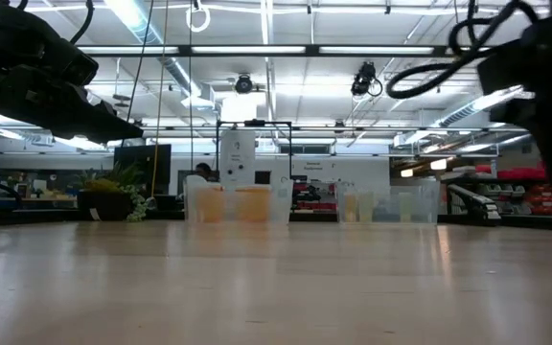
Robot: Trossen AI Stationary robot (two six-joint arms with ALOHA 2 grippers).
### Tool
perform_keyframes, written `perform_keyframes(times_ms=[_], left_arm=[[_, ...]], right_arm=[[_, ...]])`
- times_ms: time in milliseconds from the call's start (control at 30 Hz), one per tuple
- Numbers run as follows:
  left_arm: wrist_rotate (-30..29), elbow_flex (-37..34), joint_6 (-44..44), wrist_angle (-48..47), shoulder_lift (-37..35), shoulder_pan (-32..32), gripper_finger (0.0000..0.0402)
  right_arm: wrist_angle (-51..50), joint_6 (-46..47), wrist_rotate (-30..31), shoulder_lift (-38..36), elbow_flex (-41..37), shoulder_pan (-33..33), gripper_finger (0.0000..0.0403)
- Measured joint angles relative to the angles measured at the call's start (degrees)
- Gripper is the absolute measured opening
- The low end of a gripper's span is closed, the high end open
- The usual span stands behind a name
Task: Pick and place medicine bottles into bin by pill shape (circle, oval)
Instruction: Put the yellow tablet bottle into the right transparent bin
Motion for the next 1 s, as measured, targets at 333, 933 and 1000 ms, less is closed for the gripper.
perform_keyframes(times_ms=[333,933,1000], left_arm=[[0.0,0.0,0.0,0.0,0.0,0.0,0.0183],[0.0,0.0,0.0,0.0,0.0,0.0,0.0181],[0.0,0.0,0.0,0.0,0.0,0.0,0.0182]], right_arm=[[-0.5,-17.9,2.8,0.0,2.7,-19.2,0.0132],[-1.9,-46.1,3.6,0.0,18.6,-57.6,0.0132],[-1.3,-48.3,3.5,0.0,19.7,-60.1,0.0132]])
